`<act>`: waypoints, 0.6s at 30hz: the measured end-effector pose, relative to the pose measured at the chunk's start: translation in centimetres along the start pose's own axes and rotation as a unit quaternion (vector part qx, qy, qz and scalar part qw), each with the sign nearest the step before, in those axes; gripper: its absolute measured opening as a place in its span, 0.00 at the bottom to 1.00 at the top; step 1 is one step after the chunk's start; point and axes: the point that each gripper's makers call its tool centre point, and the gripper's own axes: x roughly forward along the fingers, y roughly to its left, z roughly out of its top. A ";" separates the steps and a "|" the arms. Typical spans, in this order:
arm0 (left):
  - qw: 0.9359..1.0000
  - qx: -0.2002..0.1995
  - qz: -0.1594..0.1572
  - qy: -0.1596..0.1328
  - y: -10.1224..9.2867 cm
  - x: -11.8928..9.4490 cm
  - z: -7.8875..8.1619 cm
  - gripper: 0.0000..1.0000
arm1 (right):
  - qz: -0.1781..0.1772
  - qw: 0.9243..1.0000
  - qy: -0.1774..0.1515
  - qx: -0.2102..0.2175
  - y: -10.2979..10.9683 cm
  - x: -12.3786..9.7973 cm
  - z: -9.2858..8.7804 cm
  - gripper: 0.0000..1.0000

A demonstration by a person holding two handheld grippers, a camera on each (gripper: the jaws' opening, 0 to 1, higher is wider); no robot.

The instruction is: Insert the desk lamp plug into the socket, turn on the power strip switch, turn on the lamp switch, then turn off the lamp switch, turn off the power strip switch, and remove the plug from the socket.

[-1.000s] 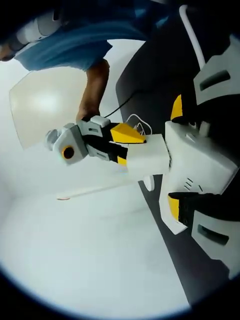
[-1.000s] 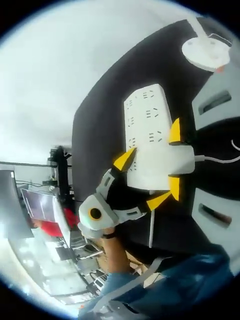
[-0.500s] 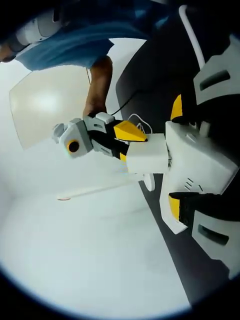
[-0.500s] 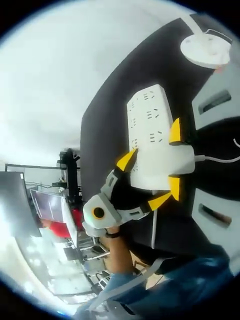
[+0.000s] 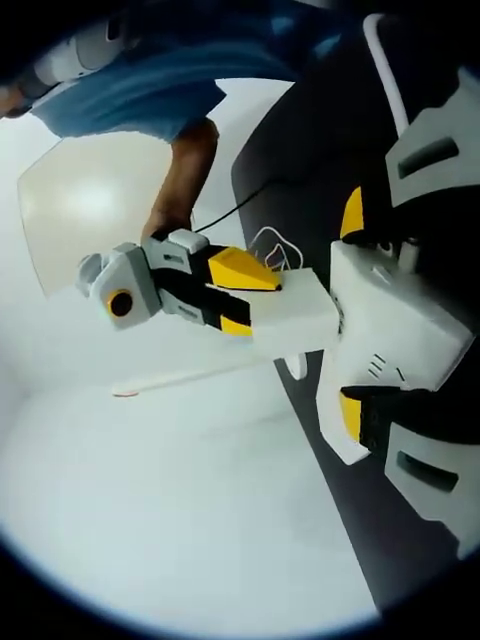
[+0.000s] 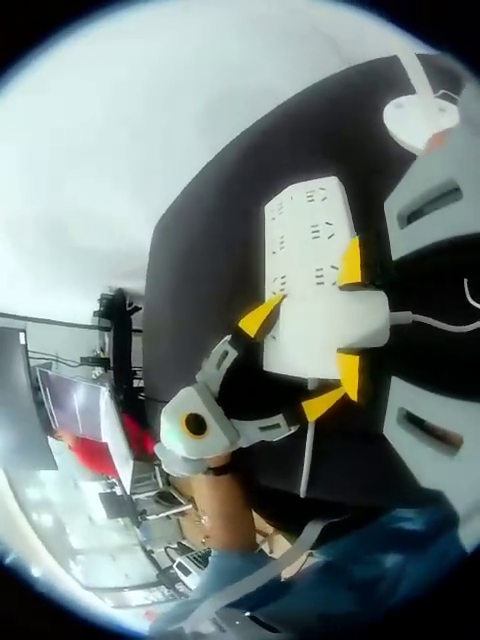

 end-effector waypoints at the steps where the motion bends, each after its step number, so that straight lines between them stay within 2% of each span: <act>1: 1.000 -0.002 0.001 0.001 0.2 -0.1 0.0 0.58 | 0.000 1.000 0.009 -0.003 0.0 0.0 0.1 0.22; 5: 1.000 -0.014 0.003 0.005 0.4 -0.2 -0.2 0.58 | 0.004 1.000 0.031 -0.006 -0.2 0.1 0.2 0.22; 9: 1.000 -0.016 0.001 0.007 0.3 0.0 -0.4 0.57 | 0.008 1.000 0.029 -0.003 -0.5 -0.4 1.4 0.22; 12: 1.000 -0.016 0.000 0.007 0.4 0.0 -0.5 0.57 | 0.002 0.999 0.033 -0.020 -1.0 -0.9 2.4 0.22; 18: 1.000 -0.018 0.001 0.009 0.4 0.1 -0.5 0.58 | 0.005 0.999 0.036 -0.007 -2.1 -1.7 2.8 0.22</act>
